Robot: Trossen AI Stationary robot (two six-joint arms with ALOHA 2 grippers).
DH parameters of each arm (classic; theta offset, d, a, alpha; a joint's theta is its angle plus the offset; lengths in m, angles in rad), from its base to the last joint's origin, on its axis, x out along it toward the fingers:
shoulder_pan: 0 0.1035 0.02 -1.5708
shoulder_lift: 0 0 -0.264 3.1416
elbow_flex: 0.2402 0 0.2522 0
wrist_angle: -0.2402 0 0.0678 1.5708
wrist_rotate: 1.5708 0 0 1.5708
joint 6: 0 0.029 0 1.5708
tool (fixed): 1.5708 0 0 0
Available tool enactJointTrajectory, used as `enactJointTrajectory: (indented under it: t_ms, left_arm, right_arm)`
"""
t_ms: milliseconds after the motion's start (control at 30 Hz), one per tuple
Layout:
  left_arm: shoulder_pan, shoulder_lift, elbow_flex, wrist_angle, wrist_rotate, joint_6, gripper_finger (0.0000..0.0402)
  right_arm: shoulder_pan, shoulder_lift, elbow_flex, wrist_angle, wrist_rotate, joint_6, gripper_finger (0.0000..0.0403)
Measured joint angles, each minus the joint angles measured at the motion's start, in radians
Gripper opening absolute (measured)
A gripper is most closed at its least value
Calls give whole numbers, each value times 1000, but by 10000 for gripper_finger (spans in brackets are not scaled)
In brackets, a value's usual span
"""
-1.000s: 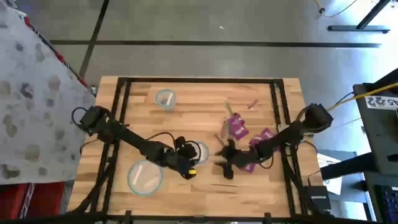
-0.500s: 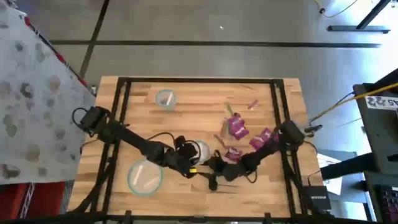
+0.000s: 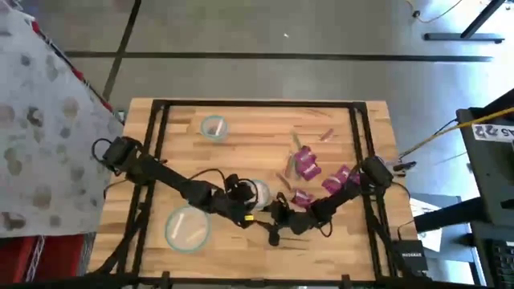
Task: Sort candy
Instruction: Open the bottom small transparent bin
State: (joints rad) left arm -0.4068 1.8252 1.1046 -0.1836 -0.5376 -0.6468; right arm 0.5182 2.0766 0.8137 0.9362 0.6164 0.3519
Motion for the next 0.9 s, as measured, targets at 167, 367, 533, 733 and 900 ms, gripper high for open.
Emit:
enactJointTrajectory:
  t_ms: [167,367,533,733,900]
  left_arm:
    - [0,0,0,-1,7,0,107]
    - [0,0,0,-1,9,0,107]
    - [-5,-9,6,-7,17,1,107]
    - [-29,-33,50,-29,38,51,107]
    - [-47,-35,115,-29,35,112,107]
  right_arm:
    - [17,-10,2,105,-100,-185,198]
    - [70,-53,4,16,-145,-355,198]
    - [97,-190,4,-214,-122,-408,198]
    - [120,-281,6,-337,-111,-674,198]
    - [95,-261,18,-365,-109,-803,198]
